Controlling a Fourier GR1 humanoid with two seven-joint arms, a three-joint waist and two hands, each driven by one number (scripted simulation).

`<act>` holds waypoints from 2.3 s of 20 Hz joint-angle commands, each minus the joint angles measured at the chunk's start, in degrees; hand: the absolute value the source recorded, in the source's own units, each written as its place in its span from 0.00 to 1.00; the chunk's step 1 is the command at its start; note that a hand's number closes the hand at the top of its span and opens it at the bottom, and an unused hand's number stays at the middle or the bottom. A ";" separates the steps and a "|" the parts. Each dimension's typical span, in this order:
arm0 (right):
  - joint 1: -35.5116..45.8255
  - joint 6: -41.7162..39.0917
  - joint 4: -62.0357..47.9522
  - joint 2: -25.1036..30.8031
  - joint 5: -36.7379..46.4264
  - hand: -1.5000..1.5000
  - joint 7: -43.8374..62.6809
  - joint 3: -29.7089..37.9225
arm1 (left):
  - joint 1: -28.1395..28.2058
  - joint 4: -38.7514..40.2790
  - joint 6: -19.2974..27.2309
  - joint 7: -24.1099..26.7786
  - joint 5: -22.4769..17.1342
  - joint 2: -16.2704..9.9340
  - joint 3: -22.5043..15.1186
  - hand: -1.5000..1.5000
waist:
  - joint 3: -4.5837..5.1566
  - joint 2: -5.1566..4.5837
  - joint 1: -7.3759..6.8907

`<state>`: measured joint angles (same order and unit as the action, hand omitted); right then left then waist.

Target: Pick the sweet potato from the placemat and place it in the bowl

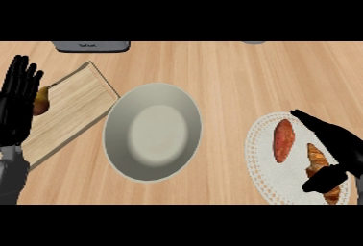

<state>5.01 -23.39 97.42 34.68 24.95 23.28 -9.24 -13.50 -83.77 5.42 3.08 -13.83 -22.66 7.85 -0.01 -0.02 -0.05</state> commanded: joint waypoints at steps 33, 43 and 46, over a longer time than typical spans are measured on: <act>8.46 8.39 -30.83 -15.45 23.42 1.00 -19.28 3.91 | -1.38 0.66 -4.66 -1.15 4.68 3.70 6.23 0.50 | 0.01 -0.03 -0.04; 9.92 13.12 -33.18 -13.58 24.78 1.00 -26.70 8.17 | -2.38 -5.75 -4.86 -8.76 4.14 2.59 6.70 0.50 | -0.01 0.04 -0.15; 22.57 6.44 -40.96 -5.22 27.74 1.00 -37.82 3.73 | -2.68 -3.05 -3.77 -3.13 6.86 7.02 2.33 0.50 | -0.15 -1.14 -3.35</act>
<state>19.91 -13.68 61.62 24.19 50.76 -6.74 -3.45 -14.90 -86.89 1.28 -0.43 -7.75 -17.19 12.07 0.16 -0.27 -1.28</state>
